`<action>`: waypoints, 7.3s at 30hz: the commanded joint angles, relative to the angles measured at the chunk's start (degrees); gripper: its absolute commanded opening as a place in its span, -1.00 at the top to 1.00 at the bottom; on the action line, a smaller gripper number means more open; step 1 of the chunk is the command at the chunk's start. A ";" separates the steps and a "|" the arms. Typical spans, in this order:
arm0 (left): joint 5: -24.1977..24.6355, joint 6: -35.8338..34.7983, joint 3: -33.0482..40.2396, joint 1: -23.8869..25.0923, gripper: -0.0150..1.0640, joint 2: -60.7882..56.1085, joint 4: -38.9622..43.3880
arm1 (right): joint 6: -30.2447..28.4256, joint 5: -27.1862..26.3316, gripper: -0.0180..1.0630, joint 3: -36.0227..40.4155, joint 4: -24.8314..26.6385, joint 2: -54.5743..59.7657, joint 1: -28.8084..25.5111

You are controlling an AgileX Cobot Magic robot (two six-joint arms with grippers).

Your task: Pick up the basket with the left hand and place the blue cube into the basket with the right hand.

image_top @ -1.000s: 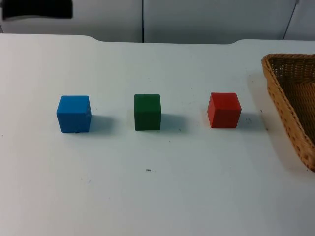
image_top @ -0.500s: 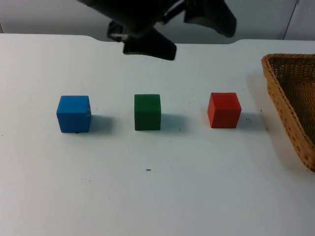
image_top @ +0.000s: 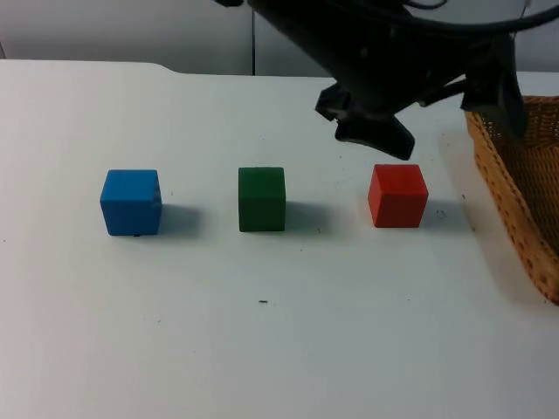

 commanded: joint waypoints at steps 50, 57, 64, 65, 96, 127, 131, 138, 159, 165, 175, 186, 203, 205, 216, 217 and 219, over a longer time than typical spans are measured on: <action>-5.25 -27.09 -27.73 -10.45 -0.96 22.15 13.53 | 0.87 1.21 -0.95 -0.46 0.20 0.51 -0.44; -6.28 -29.41 -27.73 -10.63 -0.77 22.94 13.28 | 1.11 1.21 -0.95 -0.46 0.20 0.51 -0.44; -7.33 -30.23 -27.73 -11.60 -0.62 23.58 13.28 | 1.23 1.21 -0.95 -0.46 0.20 0.51 -0.44; -7.31 -30.23 -27.73 -11.72 -0.62 23.82 13.28 | 1.23 1.21 -0.95 -0.46 0.20 0.51 -0.44; -12.48 -31.55 -27.73 -11.72 0.52 25.09 9.09 | 1.23 1.21 -0.95 -0.46 -0.08 0.51 -0.44; -18.66 -55.04 -27.61 -12.30 0.98 16.86 26.43 | 1.23 -0.10 -0.95 -0.46 -0.82 0.51 -0.44; -18.43 -56.00 -27.61 -12.30 0.98 14.88 26.43 | 1.23 -0.47 -0.95 -0.46 -0.82 0.51 -0.44; -19.26 -62.27 -27.51 -11.77 0.98 13.46 26.43 | 1.23 -0.59 -0.95 -0.46 -1.49 0.51 -0.44; -14.64 -72.02 -27.51 -11.41 0.98 8.90 37.14 | 1.11 -0.75 -0.95 -0.46 -1.51 0.51 -0.44; -17.03 -74.58 -27.51 -10.87 0.98 8.07 37.46 | 1.11 -0.64 -0.95 -0.46 -1.51 0.51 -0.44; -23.01 -64.30 -27.51 -6.09 0.98 8.04 15.20 | 1.11 -1.04 -0.95 -0.46 -1.38 0.51 -0.44; -22.63 -62.82 -27.12 -4.95 0.98 8.04 28.63 | 1.11 -1.50 -0.95 -0.46 -1.38 0.51 -0.44; -45.11 -62.35 22.76 -3.45 0.98 -13.83 28.71 | 1.22 -1.49 -0.95 -0.46 -1.13 0.51 -0.44; -45.37 -62.35 25.61 -2.91 0.98 -15.96 29.58 | 1.22 -1.62 -0.95 -0.46 -0.82 0.51 -0.44; -46.48 -62.33 49.63 5.86 0.98 -36.11 36.55 | 1.09 -1.85 -0.95 -0.46 0.38 0.51 -0.44; -45.68 -62.33 50.88 6.92 0.98 -37.77 38.39 | 1.09 -1.83 -0.95 -0.46 0.54 0.51 -0.44; -42.76 -62.33 53.03 9.23 0.98 -41.43 42.35 | 0.79 -1.83 -0.95 -0.46 1.76 0.51 -0.44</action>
